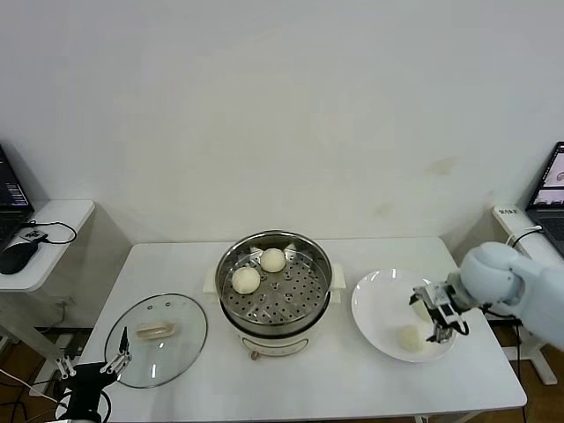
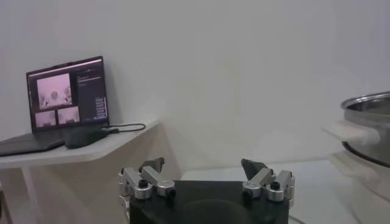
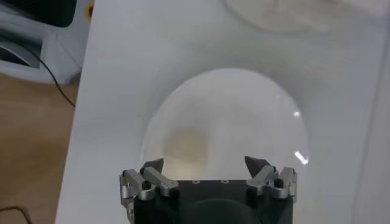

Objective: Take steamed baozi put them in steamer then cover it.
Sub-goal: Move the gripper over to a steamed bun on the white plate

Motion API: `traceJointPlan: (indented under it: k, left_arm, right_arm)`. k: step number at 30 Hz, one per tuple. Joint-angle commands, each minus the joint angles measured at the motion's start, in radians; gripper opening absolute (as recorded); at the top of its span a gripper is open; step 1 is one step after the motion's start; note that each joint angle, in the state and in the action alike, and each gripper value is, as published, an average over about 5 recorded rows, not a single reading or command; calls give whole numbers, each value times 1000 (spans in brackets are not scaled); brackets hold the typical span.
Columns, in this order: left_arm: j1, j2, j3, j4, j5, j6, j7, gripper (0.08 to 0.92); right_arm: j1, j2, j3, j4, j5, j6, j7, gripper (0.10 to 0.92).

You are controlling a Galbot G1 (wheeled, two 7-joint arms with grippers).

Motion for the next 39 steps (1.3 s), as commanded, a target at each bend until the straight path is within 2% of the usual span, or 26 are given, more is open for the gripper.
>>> traceJointPlan:
  k: [1,15,39]
  left_arm:
    - [1,-1,0,0,1,0,0,823]
    - [-1,-1,-7,9,-1,-1,-2,823]
    - [-4,0,-3,6,-5,-6,-2,823]
  right_arm:
    - [-228,6,160,-56,-67,18,18,823]
    - [-241,96,166,-155,-84,4,42,815]
    - [-205,117,191,-163,-48,-22,20,537]
